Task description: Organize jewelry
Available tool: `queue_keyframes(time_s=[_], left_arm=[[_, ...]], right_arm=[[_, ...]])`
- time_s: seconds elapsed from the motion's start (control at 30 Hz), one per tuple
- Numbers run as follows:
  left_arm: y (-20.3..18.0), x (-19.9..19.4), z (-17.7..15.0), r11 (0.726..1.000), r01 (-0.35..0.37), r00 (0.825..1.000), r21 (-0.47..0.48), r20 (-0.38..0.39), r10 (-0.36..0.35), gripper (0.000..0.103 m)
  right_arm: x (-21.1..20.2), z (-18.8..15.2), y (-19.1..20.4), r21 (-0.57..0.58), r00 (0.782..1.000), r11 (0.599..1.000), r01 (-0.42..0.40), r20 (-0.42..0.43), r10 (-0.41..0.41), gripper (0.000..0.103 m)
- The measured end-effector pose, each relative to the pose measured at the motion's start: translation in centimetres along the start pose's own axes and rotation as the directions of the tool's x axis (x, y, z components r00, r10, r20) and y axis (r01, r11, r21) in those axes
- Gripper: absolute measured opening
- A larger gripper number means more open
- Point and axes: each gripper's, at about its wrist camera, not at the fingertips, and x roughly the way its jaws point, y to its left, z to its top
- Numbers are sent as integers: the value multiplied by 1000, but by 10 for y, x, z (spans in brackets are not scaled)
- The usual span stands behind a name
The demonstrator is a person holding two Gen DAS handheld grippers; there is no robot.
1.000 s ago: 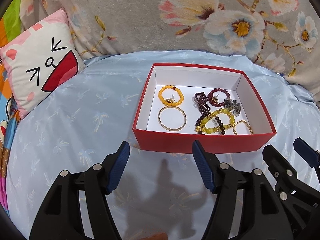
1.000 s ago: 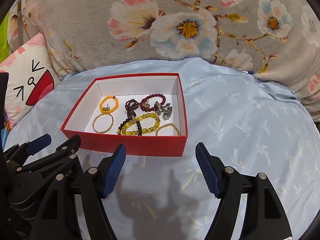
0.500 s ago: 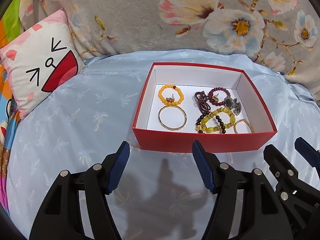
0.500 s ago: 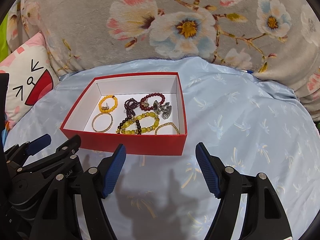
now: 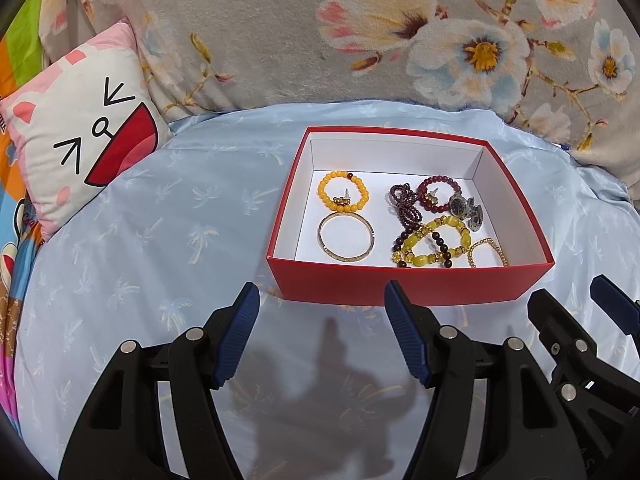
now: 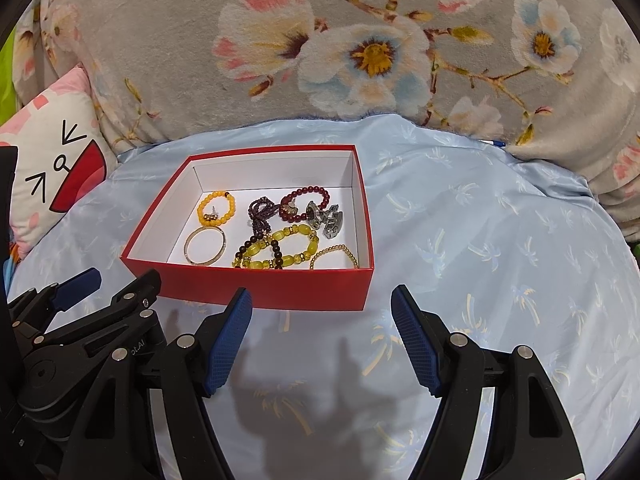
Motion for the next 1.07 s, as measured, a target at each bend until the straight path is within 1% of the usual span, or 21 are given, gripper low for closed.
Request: queue_keyframes(time_s=[0.8, 0.97, 1.07], left_arm=[[0, 0, 0, 1000, 2, 1000, 0, -4, -2, 61], [5, 3, -2, 1000, 13, 1000, -29, -21, -14, 61], [4, 3, -2, 1000, 10, 1000, -24, -20, -10, 62]], right_arm=[[0, -1, 0, -3, 1000, 1000, 2, 0, -2, 69], [0, -2, -3, 1, 1000, 1000, 4, 2, -4, 70], [0, -3, -8, 20, 1000, 1000, 8, 1, -8, 72]])
